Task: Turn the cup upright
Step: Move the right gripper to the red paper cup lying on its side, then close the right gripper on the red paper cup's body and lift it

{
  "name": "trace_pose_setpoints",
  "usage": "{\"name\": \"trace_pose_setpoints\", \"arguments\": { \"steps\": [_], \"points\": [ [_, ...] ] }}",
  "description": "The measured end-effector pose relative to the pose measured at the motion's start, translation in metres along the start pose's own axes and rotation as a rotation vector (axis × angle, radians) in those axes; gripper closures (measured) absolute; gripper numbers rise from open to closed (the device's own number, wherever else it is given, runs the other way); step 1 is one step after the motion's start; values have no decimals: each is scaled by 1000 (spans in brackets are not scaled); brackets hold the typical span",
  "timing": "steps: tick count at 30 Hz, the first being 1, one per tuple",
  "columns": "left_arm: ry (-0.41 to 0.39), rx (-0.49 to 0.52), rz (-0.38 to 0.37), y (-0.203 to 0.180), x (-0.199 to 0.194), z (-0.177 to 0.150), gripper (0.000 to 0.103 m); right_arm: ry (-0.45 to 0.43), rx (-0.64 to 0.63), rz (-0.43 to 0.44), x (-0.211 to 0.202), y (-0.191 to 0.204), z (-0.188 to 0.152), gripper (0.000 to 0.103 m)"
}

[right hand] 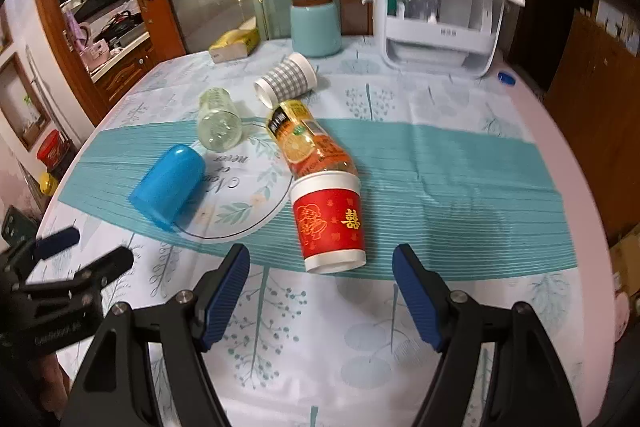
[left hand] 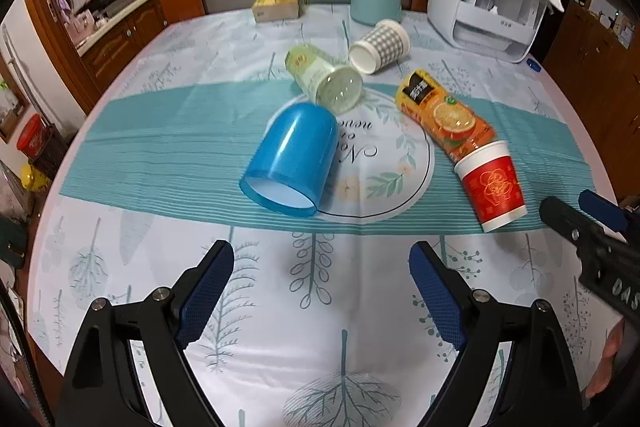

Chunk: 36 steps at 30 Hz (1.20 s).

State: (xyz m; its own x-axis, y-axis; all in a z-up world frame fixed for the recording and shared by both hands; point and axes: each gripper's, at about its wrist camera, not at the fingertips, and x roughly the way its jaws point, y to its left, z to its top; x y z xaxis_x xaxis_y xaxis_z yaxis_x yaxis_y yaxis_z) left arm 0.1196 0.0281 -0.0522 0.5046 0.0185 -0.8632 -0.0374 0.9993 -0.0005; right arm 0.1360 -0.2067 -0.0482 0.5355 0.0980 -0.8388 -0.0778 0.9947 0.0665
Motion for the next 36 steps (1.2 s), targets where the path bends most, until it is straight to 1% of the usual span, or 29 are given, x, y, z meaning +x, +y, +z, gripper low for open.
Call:
{"name": "trace_pose_setpoints", "arguments": {
  "steps": [3, 7, 9, 11, 16, 19, 20, 21, 22, 23, 30, 36],
  "points": [
    [7, -3, 4, 0, 11, 2, 15, 28, 37, 40, 17, -9, 5, 29],
    [13, -20, -3, 2, 25, 7, 15, 57, 42, 57, 34, -12, 14, 29],
    [18, -36, -22, 4, 34, 13, 15, 78, 31, 52, 45, -12, 18, 29],
    [24, -49, -30, 4, 44, 17, 15, 103, 33, 67, 56, -12, 21, 29],
    [81, -61, -61, 3, 69, 24, 15, 174, 57, 125, 80, -13, 25, 29],
    [88, -53, -58, -1, 77, 25, 15, 204, 63, 130, 91, -12, 25, 30],
    [88, -47, -55, -3, 79, 25, 15, 212, 66, 133, 94, -13, 25, 33],
    [90, -40, -53, -5, 80, 25, 15, 223, 70, 139, 97, -12, 25, 41],
    [90, -34, -51, -6, 80, 24, 15, 236, 74, 144, 100, -12, 25, 46],
    [92, -28, -51, -7, 81, 24, 15, 246, 76, 149, 102, -12, 24, 47],
    [87, -19, -41, -7, 76, 23, 15, 219, 107, 180, 97, -16, 23, 49],
    [60, -22, -36, 0, 55, 19, 15, 175, 100, 208, 70, -7, 20, 49]
  ]
}}
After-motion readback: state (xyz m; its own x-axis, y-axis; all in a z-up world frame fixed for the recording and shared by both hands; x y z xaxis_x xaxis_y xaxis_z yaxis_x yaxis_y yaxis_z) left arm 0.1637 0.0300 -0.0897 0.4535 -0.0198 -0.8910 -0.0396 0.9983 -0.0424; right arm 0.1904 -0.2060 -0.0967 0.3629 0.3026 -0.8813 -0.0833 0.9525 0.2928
